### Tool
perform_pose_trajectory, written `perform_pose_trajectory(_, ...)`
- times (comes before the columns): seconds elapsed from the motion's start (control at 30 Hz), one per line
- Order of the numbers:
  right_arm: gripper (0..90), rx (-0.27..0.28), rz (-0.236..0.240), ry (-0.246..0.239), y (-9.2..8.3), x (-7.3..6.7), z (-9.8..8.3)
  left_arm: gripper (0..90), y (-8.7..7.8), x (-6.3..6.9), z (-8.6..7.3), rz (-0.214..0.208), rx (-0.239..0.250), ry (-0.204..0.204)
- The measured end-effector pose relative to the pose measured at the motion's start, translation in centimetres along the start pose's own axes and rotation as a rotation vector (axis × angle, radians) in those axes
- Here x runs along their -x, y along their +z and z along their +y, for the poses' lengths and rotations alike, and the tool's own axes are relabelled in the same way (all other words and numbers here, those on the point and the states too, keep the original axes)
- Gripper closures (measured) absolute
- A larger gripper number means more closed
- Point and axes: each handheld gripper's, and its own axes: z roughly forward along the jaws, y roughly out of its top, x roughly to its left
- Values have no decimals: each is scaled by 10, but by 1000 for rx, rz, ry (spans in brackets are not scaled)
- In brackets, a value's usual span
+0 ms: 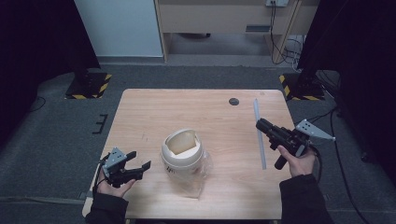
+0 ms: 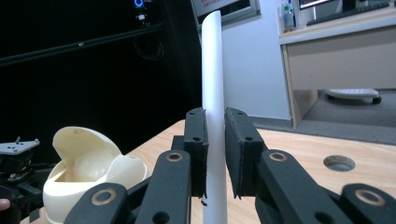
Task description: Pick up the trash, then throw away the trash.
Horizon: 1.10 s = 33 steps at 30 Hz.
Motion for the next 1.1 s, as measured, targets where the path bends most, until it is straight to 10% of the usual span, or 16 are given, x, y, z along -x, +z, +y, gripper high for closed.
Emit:
perform_pose_trajectory(0.6, 794, 60, 36, -12, 3, -10, 18, 229, -23, 9, 27, 29, 175, 2)
perform_pose_trajectory(1.1, 794, 84, 65, -16, 12, -20, 26, 228, -29, 52, 65, -75, 336, 51)
